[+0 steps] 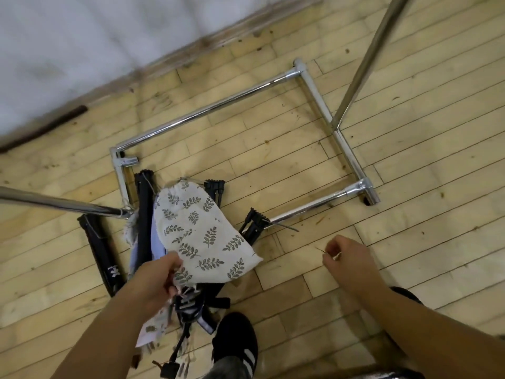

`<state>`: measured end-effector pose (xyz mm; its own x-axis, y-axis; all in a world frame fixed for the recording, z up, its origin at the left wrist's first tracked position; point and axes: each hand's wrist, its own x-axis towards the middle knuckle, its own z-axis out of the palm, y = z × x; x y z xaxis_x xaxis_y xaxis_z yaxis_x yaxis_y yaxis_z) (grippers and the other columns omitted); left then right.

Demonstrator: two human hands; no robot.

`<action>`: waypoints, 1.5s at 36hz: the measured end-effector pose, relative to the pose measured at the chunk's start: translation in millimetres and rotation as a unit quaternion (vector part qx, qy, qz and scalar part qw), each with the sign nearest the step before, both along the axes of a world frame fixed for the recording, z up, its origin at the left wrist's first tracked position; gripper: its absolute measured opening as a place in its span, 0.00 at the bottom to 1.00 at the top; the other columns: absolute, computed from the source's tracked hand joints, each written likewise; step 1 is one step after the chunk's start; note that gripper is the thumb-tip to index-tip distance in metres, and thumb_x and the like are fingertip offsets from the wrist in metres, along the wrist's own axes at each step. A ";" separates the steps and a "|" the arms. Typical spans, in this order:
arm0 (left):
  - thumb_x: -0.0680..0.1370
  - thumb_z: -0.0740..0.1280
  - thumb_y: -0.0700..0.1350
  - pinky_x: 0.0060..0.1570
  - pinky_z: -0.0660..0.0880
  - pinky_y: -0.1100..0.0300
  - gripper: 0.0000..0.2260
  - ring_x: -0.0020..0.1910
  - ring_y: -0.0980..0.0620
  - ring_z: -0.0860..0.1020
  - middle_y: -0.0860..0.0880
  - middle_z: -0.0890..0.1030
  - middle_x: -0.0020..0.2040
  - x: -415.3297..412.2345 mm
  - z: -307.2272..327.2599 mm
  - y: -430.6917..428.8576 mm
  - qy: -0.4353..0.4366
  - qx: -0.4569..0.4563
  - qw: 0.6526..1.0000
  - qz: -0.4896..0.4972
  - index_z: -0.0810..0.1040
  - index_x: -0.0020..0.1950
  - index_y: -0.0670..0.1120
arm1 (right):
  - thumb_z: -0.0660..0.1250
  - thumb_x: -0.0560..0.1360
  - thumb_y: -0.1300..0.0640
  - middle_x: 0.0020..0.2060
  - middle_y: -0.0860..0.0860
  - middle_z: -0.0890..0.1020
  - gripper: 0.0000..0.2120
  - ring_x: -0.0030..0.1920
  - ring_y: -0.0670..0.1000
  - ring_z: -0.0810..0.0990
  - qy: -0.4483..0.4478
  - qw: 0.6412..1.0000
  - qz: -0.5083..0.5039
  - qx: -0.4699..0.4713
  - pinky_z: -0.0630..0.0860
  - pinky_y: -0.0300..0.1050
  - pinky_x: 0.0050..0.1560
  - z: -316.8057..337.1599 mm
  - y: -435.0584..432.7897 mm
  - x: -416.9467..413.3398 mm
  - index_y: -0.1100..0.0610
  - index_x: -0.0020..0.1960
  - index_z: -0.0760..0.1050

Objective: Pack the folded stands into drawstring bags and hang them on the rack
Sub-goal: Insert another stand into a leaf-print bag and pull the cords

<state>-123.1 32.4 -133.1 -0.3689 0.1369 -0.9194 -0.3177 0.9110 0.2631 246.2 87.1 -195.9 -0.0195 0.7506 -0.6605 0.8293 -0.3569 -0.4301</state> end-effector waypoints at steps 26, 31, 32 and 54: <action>0.78 0.64 0.37 0.37 0.71 0.61 0.09 0.33 0.56 0.72 0.48 0.75 0.41 139.4 304.4 -3.4 0.039 0.300 0.924 -0.234 0.77 0.54 0.50 | 0.68 0.81 0.56 0.38 0.48 0.85 0.06 0.37 0.48 0.85 0.162 0.983 0.020 0.080 0.86 0.47 0.44 322.0 -22.4 5.7 0.48 0.50 0.83; 0.77 0.64 0.39 0.45 0.74 0.58 0.27 0.42 0.56 0.75 0.51 0.79 0.55 173.2 332.8 -43.5 0.063 0.347 0.909 -0.222 0.69 0.76 0.55 | 0.69 0.81 0.59 0.39 0.56 0.87 0.07 0.38 0.53 0.85 0.258 0.964 -0.055 0.021 0.86 0.48 0.42 350.7 -58.0 21.2 0.56 0.47 0.85; 0.77 0.64 0.38 0.47 0.74 0.58 0.28 0.44 0.57 0.76 0.52 0.79 0.54 180.4 336.5 -51.6 0.055 0.362 0.906 -0.211 0.69 0.76 0.56 | 0.69 0.82 0.59 0.42 0.58 0.87 0.07 0.41 0.53 0.84 0.284 0.955 -0.085 -0.004 0.86 0.51 0.45 354.5 -64.0 24.4 0.58 0.48 0.85; 0.73 0.69 0.37 0.39 0.68 0.60 0.12 0.35 0.53 0.72 0.50 0.77 0.37 248.1 319.4 -157.4 -0.089 0.346 0.809 -0.466 0.80 0.52 0.52 | 0.69 0.80 0.57 0.47 0.60 0.80 0.06 0.43 0.57 0.79 0.555 0.785 -0.178 -0.209 0.77 0.52 0.42 357.6 -146.6 54.8 0.60 0.50 0.83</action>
<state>125.0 -125.0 186.3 0.3207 0.7843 -0.5311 0.3343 0.4309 0.8382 301.1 -59.5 161.7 -0.5959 0.5612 -0.5744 -0.1584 -0.7834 -0.6010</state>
